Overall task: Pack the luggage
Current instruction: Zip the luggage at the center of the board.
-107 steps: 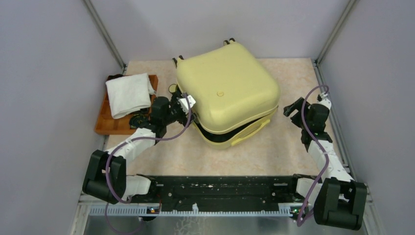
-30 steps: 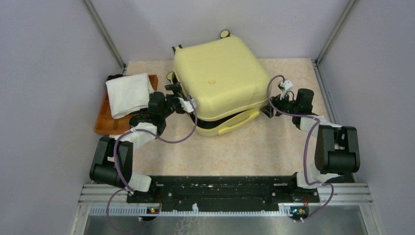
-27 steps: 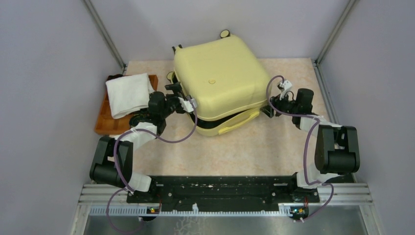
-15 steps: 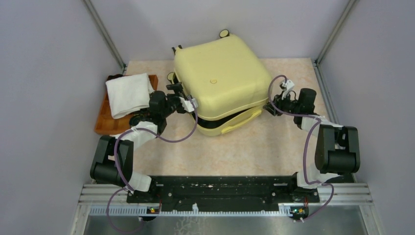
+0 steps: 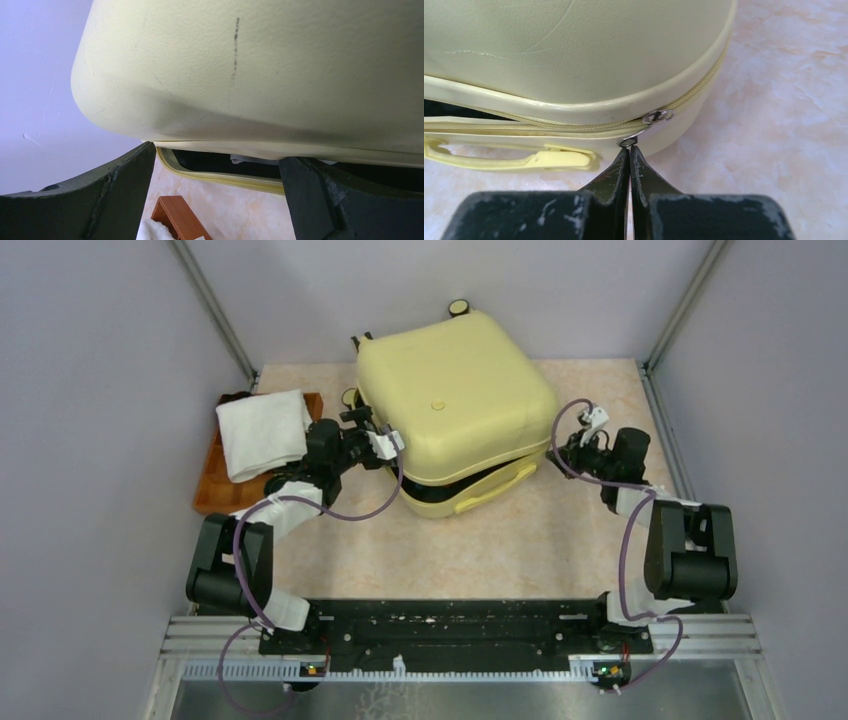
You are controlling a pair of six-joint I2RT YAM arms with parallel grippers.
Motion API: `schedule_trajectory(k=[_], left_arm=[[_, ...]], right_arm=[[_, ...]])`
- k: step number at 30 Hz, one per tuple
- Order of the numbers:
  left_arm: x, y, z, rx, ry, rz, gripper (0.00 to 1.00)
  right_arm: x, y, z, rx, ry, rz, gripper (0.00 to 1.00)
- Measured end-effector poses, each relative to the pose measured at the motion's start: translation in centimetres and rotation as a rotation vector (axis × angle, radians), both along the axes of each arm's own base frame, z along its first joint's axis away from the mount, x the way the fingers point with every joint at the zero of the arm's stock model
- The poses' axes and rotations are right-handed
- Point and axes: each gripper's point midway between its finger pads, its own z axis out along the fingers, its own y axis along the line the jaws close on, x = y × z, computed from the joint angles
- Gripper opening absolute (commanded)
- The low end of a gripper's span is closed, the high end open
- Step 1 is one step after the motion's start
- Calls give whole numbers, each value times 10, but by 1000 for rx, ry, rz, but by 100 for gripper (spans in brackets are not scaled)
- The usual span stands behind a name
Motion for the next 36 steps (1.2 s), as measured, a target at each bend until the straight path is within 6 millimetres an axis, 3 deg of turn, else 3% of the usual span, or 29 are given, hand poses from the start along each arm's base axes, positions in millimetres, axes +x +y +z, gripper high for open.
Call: schedule_trajectory(k=[4, 5, 7, 9, 11, 21, 36], left_arm=[[0, 1, -2, -3, 11, 7, 98], [0, 1, -2, -3, 11, 8, 98], [0, 1, -2, -5, 12, 9, 98], [0, 1, -2, -6, 14, 9, 98], [0, 1, -2, -8, 14, 10, 98], [0, 2, -2, -6, 13, 14, 98], [1, 3, -1, -5, 11, 15, 98]], right_arm=[[9, -17, 15, -38, -78, -101, 0], [13, -23, 21, -48, -105, -129, 5], [20, -36, 31, -62, -145, -180, 36], [22, -43, 34, -55, -154, -201, 49], [21, -43, 37, -47, -164, -188, 54], [17, -14, 33, 23, -126, 53, 57], [19, -8, 23, 110, -44, 188, 51]])
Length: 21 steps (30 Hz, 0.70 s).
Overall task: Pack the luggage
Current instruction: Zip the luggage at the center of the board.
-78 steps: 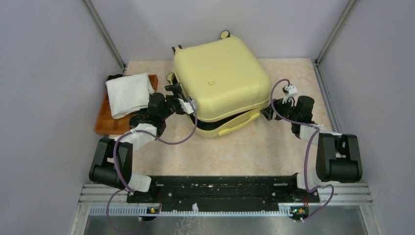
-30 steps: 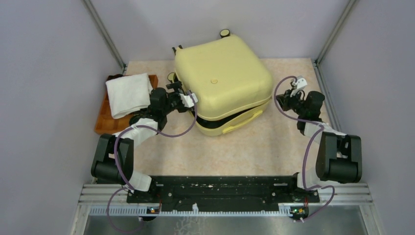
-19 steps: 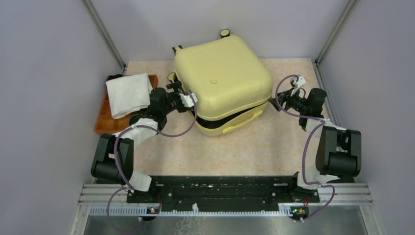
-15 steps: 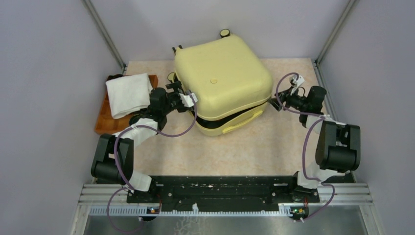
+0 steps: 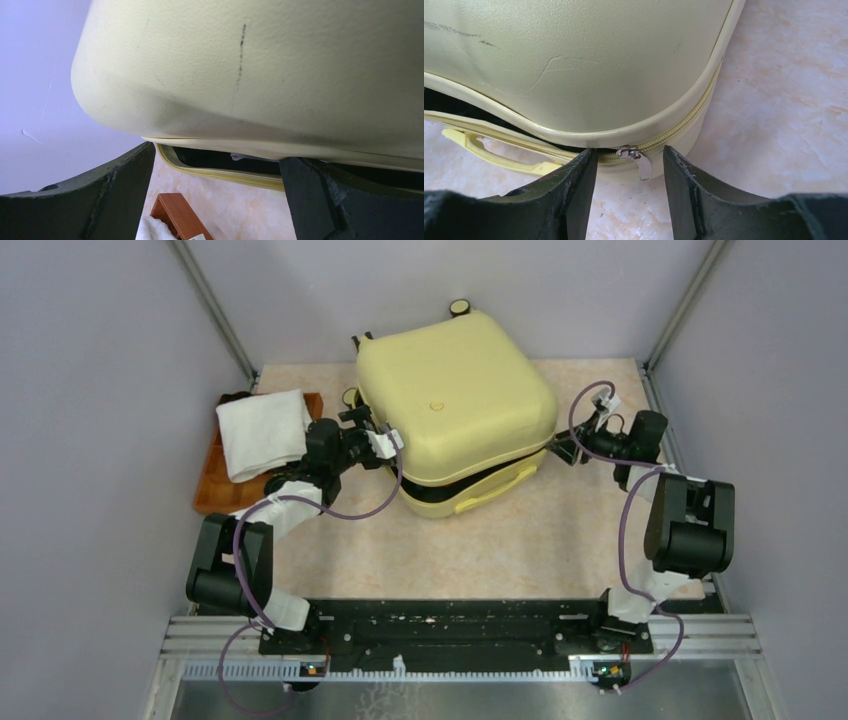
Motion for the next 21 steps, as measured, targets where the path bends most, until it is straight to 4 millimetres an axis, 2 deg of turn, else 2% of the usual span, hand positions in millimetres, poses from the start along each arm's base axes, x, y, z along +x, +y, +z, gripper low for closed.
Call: schedule_trajectory(k=[6, 10, 16, 21], left_arm=[[0, -1, 0, -1, 1, -4, 98], [0, -1, 0, -1, 1, -4, 98], [0, -1, 0, -1, 1, -4, 98], [0, -1, 0, 0, 0, -4, 98]], right_arm=[[-11, -13, -9, 4, 25, -79, 48], [-8, -23, -11, 2, 43, -124, 48], [-6, -19, -5, 33, 31, -91, 47], [0, -12, -14, 83, 85, -34, 47]])
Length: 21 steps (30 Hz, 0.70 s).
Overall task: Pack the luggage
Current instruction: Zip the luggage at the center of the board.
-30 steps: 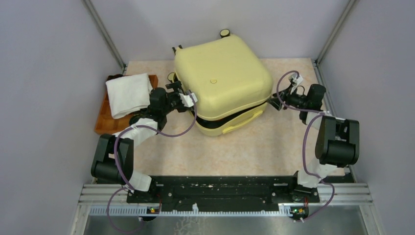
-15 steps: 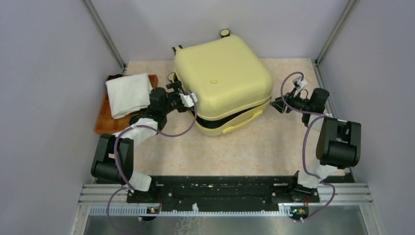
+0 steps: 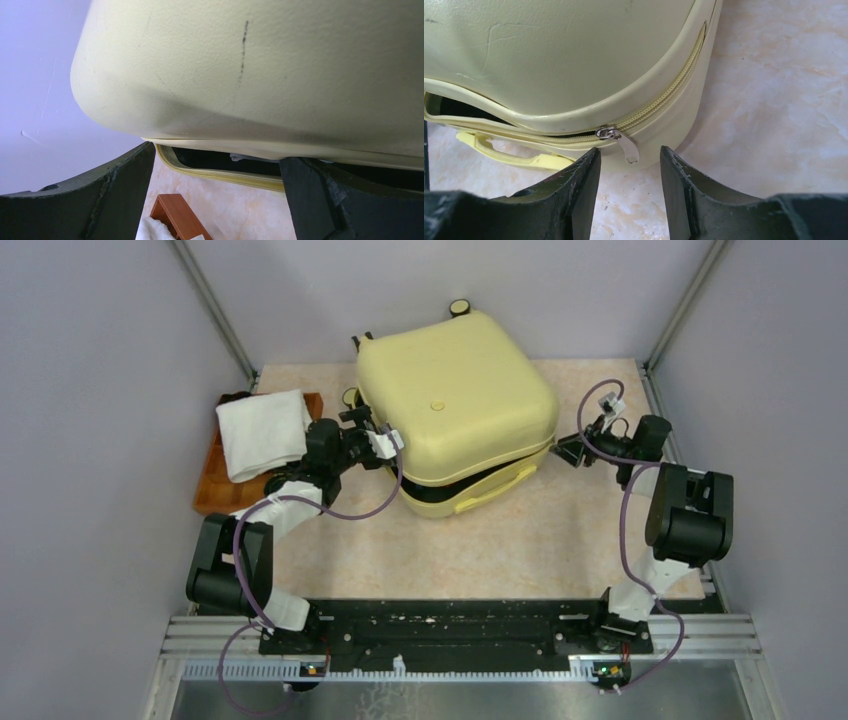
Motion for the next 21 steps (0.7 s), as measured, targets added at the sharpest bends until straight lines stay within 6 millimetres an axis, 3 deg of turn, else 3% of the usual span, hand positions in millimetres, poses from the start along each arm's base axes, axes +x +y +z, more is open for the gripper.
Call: schedule_trajectory(k=[16, 21], left_arm=[[2, 2, 0, 4, 1, 14, 98], [3, 6, 0, 9, -2, 28, 98]], right_arm=[[-1, 16, 1, 94, 66, 138, 40], [-3, 18, 1, 101, 77, 149, 26]])
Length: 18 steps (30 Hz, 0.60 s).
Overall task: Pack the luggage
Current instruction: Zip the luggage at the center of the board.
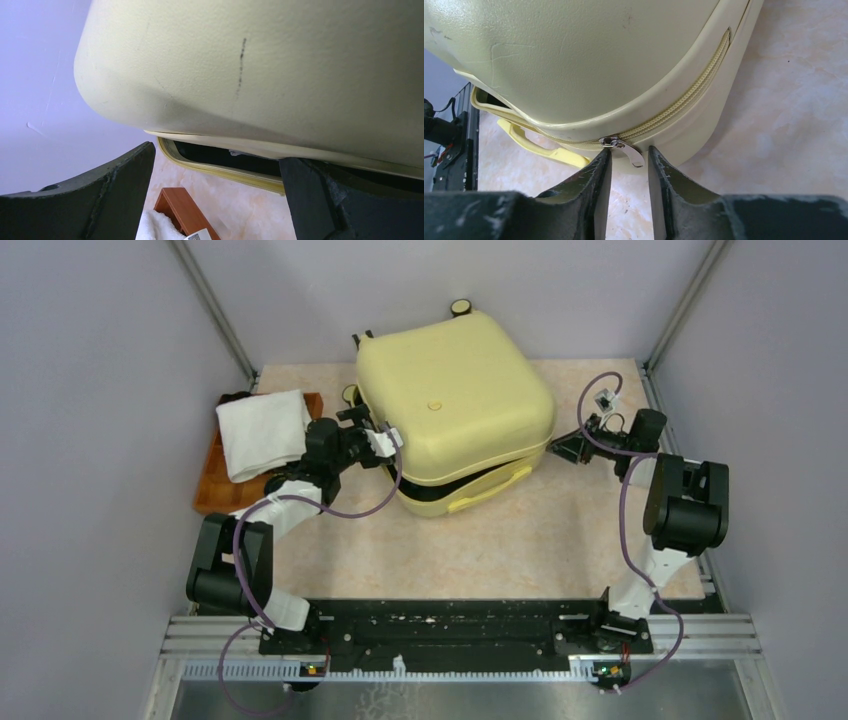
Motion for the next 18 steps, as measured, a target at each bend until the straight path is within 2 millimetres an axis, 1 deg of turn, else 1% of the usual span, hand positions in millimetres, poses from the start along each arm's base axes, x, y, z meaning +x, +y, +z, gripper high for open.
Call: schedule_trajectory(k=[3, 4, 7, 8, 12, 18], left_arm=[[0, 0, 0, 0, -1, 1, 98], [0, 1, 0, 0, -1, 2, 98], [0, 1, 0, 1, -1, 3, 98], [0, 1, 0, 1, -1, 4, 98], [1, 3, 1, 4, -6, 10, 98], [2, 5, 2, 5, -11, 10, 98]], right_arm=[[-1, 0, 0, 1, 4, 1, 24], [-1, 0, -1, 1, 6, 1, 27], [-1, 1, -1, 1, 7, 1, 43], [0, 1, -2, -2, 5, -4, 46], [0, 5, -5, -16, 6, -10, 48], [-3, 9, -9, -20, 24, 1, 47]])
